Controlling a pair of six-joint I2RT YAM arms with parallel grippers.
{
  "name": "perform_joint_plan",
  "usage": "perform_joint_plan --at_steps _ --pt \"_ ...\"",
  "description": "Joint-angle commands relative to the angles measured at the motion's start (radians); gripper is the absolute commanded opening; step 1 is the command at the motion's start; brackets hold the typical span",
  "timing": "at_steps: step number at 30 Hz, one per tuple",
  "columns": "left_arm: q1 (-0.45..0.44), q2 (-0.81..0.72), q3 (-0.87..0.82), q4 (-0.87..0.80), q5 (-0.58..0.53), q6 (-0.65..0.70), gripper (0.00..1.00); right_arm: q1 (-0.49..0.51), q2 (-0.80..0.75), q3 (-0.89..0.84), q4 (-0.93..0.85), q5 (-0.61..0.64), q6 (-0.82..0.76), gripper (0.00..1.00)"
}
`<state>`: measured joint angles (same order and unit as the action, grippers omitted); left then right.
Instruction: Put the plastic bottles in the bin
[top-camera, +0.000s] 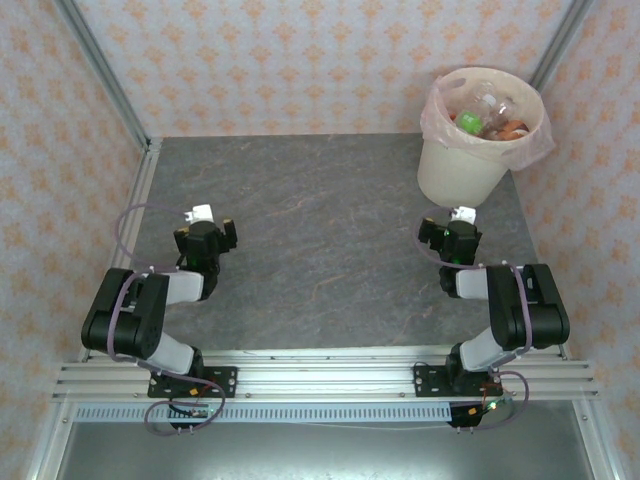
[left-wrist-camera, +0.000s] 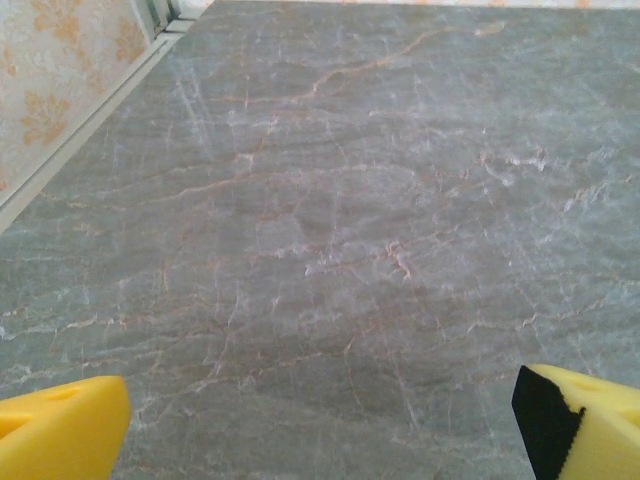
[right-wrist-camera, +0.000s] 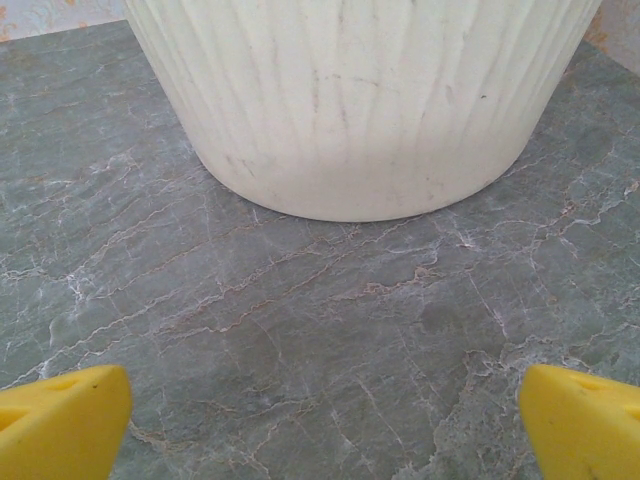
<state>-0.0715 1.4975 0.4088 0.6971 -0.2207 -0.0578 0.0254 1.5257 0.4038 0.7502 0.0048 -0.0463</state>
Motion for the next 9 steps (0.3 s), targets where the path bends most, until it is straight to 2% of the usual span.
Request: perform_joint_plan --at_steps 1,9 --pt "0.002 0.003 -0.009 0.099 -0.071 0.020 1.00 -0.004 -0.001 0.015 0.029 0.024 0.000 0.99" --pt "0.001 -0.005 -0.004 0.080 -0.070 0.017 1.00 -0.005 -0.002 0.013 0.030 0.020 0.002 0.99"
